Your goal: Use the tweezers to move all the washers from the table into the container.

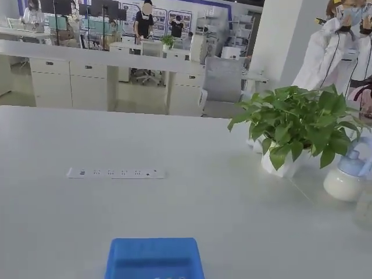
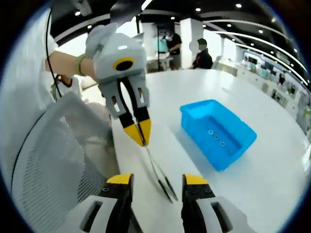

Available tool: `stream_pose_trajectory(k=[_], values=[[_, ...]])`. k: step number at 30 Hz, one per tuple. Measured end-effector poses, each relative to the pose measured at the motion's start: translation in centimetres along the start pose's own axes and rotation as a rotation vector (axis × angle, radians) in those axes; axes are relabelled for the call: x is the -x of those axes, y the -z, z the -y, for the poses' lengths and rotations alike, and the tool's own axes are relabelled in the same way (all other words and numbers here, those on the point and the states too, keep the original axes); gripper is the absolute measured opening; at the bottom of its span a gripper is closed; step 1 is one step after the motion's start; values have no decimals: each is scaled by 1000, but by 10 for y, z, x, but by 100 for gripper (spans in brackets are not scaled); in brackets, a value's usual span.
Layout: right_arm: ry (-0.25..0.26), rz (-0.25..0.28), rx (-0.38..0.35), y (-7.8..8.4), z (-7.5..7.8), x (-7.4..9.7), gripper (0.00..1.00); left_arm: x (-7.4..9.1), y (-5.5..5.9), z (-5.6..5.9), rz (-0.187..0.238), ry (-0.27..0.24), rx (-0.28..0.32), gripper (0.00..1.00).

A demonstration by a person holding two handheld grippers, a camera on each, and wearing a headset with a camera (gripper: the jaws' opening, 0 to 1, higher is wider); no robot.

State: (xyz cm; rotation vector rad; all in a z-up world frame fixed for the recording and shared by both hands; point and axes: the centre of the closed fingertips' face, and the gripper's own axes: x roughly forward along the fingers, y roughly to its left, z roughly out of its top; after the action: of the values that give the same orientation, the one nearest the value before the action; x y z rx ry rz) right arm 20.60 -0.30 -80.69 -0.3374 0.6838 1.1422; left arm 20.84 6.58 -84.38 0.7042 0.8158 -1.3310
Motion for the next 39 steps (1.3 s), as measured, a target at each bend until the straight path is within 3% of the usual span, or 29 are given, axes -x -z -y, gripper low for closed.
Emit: stream_pose_trajectory(k=[4, 7, 11, 14, 19, 24, 27, 30, 35, 39], values=[[109, 40, -96, 3, 11, 29, 40, -9, 5, 4, -80, 30, -8, 0], [154, 44, -129, 9, 14, 48, 39, -13, 9, 6, -131, 45, 5, 0], [239, 50, -131, 15, 22, 79, 42, -16, 15, 9, -196, 59, 34, 0], [296, 100, -153, 12, 28, 98, 42, -14, 15, 8, -215, 55, 61, 0], [312, 200, -179, -3, 29, 112, 44, -13, 16, 10, -240, 55, 94, 0], [298, 255, -190, -9, 31, 118, 44, -12, 16, 7, -228, 5, 145, 2], [285, 286, -200, -10, 33, 121, 44, -6, 7, 6, -145, -38, 225, 6], [281, 319, -216, -10, 37, 124, 45, 8, -4, 10, -11, -68, 360, 12], [274, 396, -299, -10, 49, 129, 48, 45, -21, 1, 230, -229, 494, 26], [349, 402, -314, -5, 61, 136, 53, 89, -32, -14, 449, -413, 556, 38]])
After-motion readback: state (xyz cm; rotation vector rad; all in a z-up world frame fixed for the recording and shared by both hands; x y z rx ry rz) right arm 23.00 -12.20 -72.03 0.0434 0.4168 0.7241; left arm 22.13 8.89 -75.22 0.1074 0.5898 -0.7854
